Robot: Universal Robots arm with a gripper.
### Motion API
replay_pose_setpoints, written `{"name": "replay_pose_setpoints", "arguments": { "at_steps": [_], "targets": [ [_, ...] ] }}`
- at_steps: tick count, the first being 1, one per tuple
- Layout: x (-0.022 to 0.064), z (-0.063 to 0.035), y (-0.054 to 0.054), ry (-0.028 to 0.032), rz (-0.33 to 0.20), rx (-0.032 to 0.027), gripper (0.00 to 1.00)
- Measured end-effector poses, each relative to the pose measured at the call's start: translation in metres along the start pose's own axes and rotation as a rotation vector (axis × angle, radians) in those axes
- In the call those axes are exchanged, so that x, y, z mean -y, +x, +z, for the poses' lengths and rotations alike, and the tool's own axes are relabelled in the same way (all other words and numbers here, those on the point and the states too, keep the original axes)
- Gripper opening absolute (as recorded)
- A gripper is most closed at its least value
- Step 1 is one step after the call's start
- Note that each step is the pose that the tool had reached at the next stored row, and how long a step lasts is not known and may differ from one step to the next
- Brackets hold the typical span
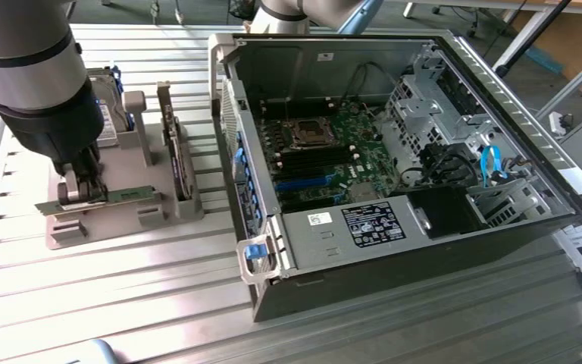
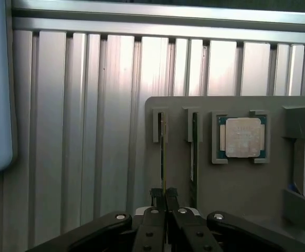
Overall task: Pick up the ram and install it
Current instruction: 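Pick up the ram and move it above insertion slot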
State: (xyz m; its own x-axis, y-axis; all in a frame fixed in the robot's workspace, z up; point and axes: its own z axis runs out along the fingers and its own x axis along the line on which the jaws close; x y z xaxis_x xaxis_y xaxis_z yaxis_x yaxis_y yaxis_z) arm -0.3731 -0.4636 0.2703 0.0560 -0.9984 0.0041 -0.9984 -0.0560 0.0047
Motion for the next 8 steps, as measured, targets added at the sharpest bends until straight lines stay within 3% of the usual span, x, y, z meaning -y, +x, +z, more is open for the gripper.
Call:
{"name": "replay_pose_setpoints", "arguments": {
  "at_steps": [8],
  "targets": [
    [-0.0001, -0.0179, 0.000, 0.0000, 0.000, 0.0001, 0.12]
  ]
}}
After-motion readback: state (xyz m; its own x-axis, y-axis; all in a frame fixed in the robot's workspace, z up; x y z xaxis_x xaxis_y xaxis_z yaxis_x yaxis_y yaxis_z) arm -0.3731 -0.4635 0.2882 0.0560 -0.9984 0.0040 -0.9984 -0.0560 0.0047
